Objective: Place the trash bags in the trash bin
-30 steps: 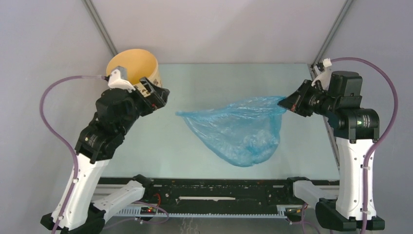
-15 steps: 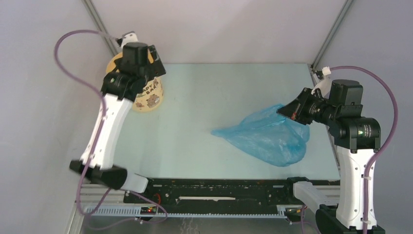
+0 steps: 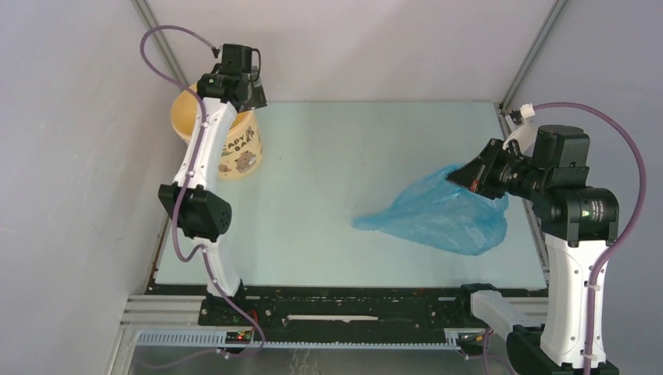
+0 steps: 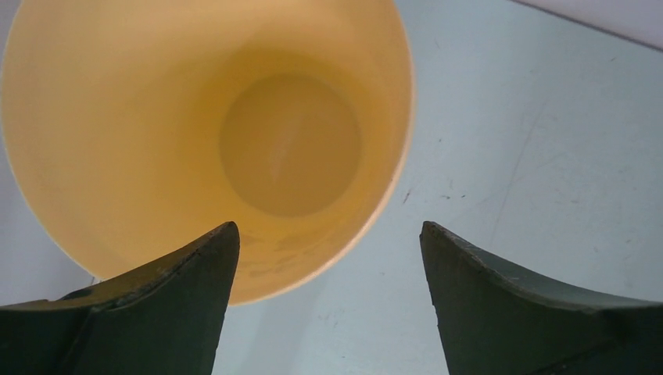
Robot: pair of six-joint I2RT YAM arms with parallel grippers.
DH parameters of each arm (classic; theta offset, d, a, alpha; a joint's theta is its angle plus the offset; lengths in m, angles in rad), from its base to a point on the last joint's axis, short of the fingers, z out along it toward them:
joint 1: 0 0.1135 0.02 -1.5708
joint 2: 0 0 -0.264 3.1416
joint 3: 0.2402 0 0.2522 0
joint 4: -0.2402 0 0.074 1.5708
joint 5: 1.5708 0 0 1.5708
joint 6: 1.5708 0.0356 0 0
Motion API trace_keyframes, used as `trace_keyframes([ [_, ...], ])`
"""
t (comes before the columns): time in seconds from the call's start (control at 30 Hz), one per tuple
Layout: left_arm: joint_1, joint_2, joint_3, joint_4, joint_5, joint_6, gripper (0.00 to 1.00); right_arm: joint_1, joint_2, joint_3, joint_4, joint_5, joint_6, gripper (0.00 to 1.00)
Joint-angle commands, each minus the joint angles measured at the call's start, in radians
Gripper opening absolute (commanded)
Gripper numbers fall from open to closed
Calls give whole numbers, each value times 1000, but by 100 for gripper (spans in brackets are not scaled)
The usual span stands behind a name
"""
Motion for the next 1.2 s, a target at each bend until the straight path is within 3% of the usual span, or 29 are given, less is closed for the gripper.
trace_keyframes([
  [0.0,33,24,34,-1,90,34,86,-10,9,27,-11,12,-17,0],
  [0.2,28,53,-18,-5,115,42,64,-10,14,26,11,-3,5,0],
  [0.33,18,33,-57,-17,99,46,39,-10,5,23,13,-4,13,0],
  [0.7,-137,-71,-161,-17,63,73,1,-10,-23,-11,52,-42,36,0],
  [0.93,-314,-119,-197,-20,96,18,0,-10,-43,-21,49,-65,36,0],
  [1.17,-464,-68,-62,-37,161,-39,0,-10,-75,-51,49,-81,42,0],
])
